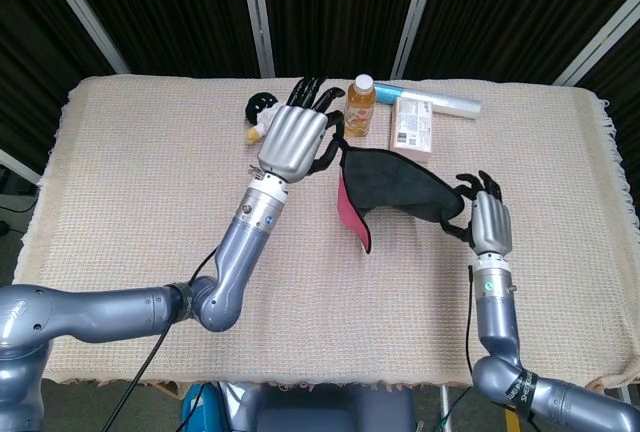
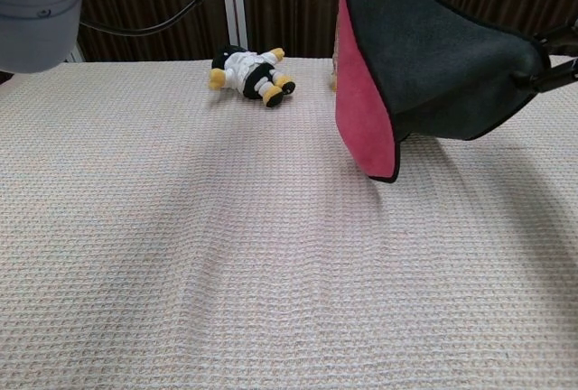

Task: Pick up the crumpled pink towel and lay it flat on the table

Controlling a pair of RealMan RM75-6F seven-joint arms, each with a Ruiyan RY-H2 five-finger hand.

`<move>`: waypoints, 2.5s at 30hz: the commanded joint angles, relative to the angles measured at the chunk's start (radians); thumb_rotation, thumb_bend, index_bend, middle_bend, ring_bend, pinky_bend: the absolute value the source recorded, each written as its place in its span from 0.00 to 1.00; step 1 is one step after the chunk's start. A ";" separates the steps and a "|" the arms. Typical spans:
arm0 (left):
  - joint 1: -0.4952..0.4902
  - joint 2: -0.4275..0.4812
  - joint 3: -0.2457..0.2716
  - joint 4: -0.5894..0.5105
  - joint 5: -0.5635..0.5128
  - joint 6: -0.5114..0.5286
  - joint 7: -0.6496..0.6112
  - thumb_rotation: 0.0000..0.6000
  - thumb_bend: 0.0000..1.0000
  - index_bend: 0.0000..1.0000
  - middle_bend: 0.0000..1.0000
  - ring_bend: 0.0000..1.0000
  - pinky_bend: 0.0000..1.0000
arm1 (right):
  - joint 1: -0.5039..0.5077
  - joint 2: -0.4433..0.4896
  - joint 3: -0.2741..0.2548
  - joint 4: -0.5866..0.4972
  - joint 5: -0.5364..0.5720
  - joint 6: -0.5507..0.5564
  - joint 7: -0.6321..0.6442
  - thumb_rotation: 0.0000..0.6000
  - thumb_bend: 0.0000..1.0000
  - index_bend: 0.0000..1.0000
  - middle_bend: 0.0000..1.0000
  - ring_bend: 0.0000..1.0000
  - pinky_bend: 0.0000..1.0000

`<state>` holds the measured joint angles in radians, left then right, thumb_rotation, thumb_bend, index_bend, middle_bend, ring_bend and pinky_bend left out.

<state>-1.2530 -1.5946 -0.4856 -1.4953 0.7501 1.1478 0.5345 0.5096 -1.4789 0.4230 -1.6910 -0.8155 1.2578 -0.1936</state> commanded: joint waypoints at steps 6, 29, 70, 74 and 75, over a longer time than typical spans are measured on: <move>0.009 0.015 -0.004 0.007 0.002 -0.001 -0.003 1.00 0.57 0.60 0.17 0.00 0.00 | -0.019 0.037 0.012 -0.004 -0.014 0.037 0.006 1.00 0.71 0.88 0.24 0.00 0.00; 0.017 0.031 -0.006 -0.063 -0.018 0.031 0.040 1.00 0.57 0.60 0.17 0.00 0.00 | -0.016 0.069 0.021 -0.018 -0.046 0.040 0.019 1.00 0.71 0.88 0.24 0.00 0.00; 0.063 -0.072 -0.010 0.344 0.090 -0.093 -0.298 1.00 0.57 0.60 0.17 0.00 0.00 | 0.351 -0.074 0.169 0.256 0.095 0.014 -0.225 1.00 0.71 0.88 0.24 0.00 0.00; 0.116 -0.059 0.025 0.271 0.119 -0.061 -0.316 1.00 0.57 0.60 0.17 0.00 0.00 | 0.304 -0.068 0.117 0.203 0.080 0.034 -0.213 1.00 0.71 0.88 0.24 0.00 0.00; 0.138 -0.055 0.038 0.239 0.126 -0.048 -0.322 1.00 0.57 0.60 0.17 0.00 0.00 | 0.286 -0.068 0.098 0.184 0.080 0.038 -0.207 1.00 0.71 0.88 0.24 0.00 0.00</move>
<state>-1.1525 -1.6595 -0.4740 -1.2084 0.8563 1.0753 0.2274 0.8185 -1.5501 0.5446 -1.4837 -0.7291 1.2853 -0.4098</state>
